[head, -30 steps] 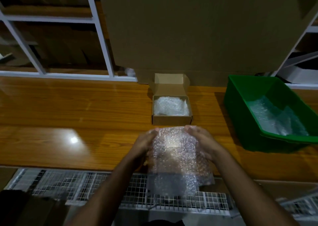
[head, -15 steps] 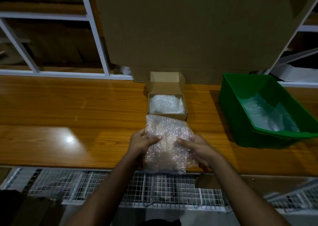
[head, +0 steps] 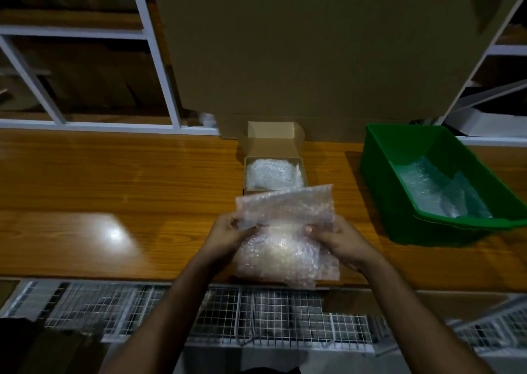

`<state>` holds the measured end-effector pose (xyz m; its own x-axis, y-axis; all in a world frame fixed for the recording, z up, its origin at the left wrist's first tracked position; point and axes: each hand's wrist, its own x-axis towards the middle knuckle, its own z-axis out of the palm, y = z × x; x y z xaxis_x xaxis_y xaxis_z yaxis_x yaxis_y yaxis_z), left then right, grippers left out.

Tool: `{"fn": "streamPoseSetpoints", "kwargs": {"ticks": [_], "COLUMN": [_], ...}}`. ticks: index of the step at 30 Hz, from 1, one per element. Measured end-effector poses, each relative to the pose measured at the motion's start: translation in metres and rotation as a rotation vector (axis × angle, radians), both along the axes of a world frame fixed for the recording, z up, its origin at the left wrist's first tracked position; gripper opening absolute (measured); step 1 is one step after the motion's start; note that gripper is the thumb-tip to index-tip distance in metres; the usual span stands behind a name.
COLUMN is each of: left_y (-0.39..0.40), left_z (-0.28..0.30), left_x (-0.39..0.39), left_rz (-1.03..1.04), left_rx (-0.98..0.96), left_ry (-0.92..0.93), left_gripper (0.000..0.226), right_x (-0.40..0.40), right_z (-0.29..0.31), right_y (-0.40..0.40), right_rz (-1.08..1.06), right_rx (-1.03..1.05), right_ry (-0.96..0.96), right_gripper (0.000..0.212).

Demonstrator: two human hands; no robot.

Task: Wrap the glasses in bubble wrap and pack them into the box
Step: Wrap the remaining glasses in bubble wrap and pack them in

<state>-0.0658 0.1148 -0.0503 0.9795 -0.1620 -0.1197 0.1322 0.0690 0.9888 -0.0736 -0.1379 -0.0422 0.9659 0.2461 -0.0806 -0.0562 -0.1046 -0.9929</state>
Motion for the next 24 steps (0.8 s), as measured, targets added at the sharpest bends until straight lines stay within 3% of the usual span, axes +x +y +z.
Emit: {"fn": "streamPoseSetpoints", "kwargs": {"ticks": [1, 4, 6, 8, 9, 11, 13, 16, 19, 20, 24], "left_y": [0.002, 0.008, 0.010, 0.011, 0.013, 0.019, 0.020, 0.021, 0.027, 0.031, 0.044], "left_z": [0.004, 0.010, 0.013, 0.015, 0.014, 0.006, -0.003, -0.011, -0.007, -0.005, -0.006], "left_x": [-0.001, 0.002, 0.004, 0.006, 0.007, 0.005, 0.004, 0.007, 0.011, 0.013, 0.029], "left_rz": [-0.016, 0.017, 0.021, -0.016, -0.038, -0.124, -0.185, -0.138, -0.010, 0.010, 0.033], "left_rx": [-0.008, -0.014, -0.102, -0.315, -0.371, -0.329, -0.197, -0.139, -0.161, -0.157, -0.095], "left_ry": [-0.015, 0.009, 0.041, 0.175, 0.255, 0.345, 0.300, 0.156, 0.124, 0.117, 0.085], "left_gripper": [0.018, 0.054, 0.047, 0.034, 0.044, 0.060, 0.052, 0.041, 0.032, 0.030, 0.026], "right_x": [0.000, 0.002, 0.004, 0.005, 0.007, 0.011, 0.012, 0.006, -0.001, -0.002, 0.000], "right_z": [0.004, 0.009, 0.010, 0.014, 0.016, 0.017, 0.016, 0.009, -0.003, -0.006, -0.013], "right_y": [-0.002, -0.006, -0.005, -0.003, -0.002, 0.000, 0.003, 0.009, 0.013, 0.015, 0.037], "right_rz": [0.019, 0.113, 0.136, 0.128, 0.115, 0.106, 0.112, 0.014, -0.125, -0.144, -0.226], "right_rx": [0.027, 0.001, -0.045, -0.096, -0.124, -0.187, -0.218, -0.116, 0.236, 0.326, 0.239], "right_ry": [0.005, -0.084, -0.136, -0.199, -0.233, -0.277, -0.290, -0.164, 0.131, 0.214, 0.258], "right_gripper": [0.011, 0.054, 0.059, 0.055, 0.059, 0.070, 0.074, 0.064, 0.034, 0.036, 0.045]}}
